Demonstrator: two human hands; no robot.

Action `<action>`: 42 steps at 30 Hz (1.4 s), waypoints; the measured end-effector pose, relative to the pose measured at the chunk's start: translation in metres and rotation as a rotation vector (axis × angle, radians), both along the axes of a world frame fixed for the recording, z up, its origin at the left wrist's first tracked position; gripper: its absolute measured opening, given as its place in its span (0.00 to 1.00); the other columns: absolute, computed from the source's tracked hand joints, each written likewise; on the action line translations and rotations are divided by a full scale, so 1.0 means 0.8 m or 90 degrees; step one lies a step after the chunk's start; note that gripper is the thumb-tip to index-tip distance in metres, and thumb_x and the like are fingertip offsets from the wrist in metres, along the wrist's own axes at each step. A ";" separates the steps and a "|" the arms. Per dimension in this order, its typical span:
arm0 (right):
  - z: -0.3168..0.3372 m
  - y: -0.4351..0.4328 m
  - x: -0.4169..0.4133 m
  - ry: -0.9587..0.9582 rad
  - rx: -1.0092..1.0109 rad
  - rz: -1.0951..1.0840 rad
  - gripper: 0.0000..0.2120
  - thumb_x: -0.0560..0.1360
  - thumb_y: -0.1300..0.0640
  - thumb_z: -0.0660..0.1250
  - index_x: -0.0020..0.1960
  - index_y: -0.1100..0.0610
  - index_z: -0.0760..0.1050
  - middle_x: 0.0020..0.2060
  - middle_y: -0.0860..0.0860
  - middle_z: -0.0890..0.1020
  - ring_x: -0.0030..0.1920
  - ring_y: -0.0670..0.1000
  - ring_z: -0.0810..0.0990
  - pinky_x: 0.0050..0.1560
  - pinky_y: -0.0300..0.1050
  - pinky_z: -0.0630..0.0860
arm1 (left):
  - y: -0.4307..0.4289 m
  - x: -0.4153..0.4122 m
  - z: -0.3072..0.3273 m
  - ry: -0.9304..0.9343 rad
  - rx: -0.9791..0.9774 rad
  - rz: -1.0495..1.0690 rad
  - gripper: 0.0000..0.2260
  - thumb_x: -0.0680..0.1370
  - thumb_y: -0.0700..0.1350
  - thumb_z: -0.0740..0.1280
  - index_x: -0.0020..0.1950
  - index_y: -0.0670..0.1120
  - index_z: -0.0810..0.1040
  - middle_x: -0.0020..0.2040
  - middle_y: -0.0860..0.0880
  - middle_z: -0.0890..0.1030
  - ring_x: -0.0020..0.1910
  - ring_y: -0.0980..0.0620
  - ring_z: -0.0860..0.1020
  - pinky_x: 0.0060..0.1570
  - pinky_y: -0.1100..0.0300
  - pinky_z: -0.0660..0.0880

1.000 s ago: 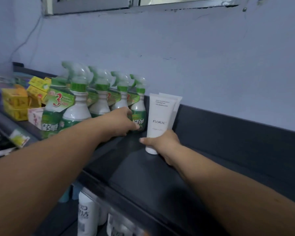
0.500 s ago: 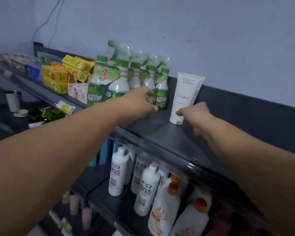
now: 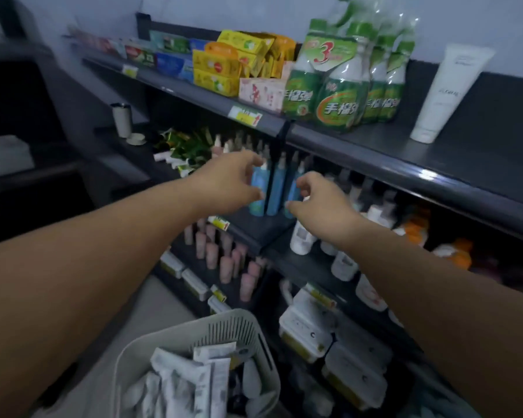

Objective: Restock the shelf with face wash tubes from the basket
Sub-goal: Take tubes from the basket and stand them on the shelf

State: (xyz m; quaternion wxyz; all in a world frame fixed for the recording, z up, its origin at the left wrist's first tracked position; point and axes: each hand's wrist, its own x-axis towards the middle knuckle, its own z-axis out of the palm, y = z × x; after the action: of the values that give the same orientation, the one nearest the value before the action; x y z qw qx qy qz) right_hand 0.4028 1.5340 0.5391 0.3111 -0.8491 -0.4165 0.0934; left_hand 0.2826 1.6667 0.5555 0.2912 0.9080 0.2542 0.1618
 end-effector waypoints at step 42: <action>-0.638 0.058 -0.144 0.478 -0.409 -0.022 0.31 0.65 0.37 0.71 0.62 0.52 0.76 0.55 0.52 0.79 0.51 0.52 0.79 0.51 0.46 0.79 | 0.002 -0.146 -0.645 0.607 -0.144 0.219 0.21 0.77 0.63 0.58 0.53 0.47 0.76 0.53 0.47 0.80 0.55 0.45 0.76 0.53 0.54 0.73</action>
State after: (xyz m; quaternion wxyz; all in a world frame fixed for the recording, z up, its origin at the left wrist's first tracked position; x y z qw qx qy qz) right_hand 0.2879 1.5802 0.0283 0.1638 -0.8166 -0.2117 0.5115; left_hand 0.1656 1.6682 0.0391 0.2089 0.7887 0.5200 -0.2528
